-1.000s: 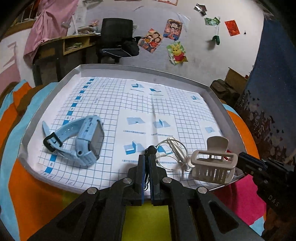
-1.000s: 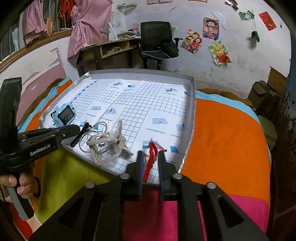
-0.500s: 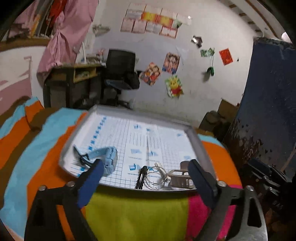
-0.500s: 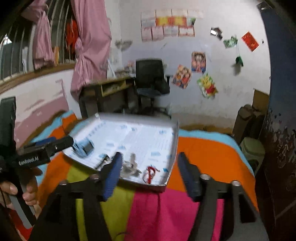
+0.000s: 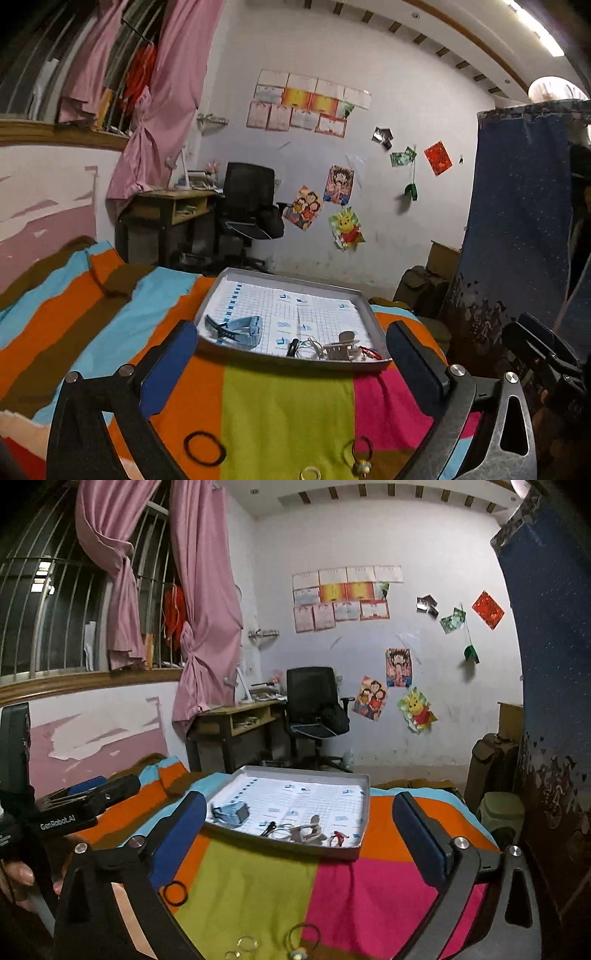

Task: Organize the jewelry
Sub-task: 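Withdraw both tools from the tray back over the remaining items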

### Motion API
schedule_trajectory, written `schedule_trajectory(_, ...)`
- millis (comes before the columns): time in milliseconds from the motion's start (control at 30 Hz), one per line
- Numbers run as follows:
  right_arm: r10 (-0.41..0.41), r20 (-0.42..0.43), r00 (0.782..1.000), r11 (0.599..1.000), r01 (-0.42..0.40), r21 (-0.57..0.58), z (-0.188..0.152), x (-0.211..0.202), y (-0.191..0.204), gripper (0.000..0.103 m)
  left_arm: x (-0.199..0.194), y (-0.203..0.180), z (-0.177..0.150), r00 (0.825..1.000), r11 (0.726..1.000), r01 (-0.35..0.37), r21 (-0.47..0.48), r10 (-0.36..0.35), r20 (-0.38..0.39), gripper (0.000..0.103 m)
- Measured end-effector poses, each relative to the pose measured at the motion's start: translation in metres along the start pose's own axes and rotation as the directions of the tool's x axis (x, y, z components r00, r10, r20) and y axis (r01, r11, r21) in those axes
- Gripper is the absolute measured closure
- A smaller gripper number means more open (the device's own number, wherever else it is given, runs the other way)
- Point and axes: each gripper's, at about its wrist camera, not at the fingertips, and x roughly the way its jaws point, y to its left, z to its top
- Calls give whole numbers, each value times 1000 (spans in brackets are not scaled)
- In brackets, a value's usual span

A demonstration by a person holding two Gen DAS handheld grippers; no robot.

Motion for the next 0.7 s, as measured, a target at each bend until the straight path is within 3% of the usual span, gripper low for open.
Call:
schedule_trajectory(333,-16,31,999,1000,15,25,-30,-85,20,2,-88,5,-30,998,1000,-11,13,10,54,0)
schedule_trajectory(700,-36,24,999,999,36,7,-67,-148,37,2,-152,18,-78,999,998,-41,46,39,35,0)
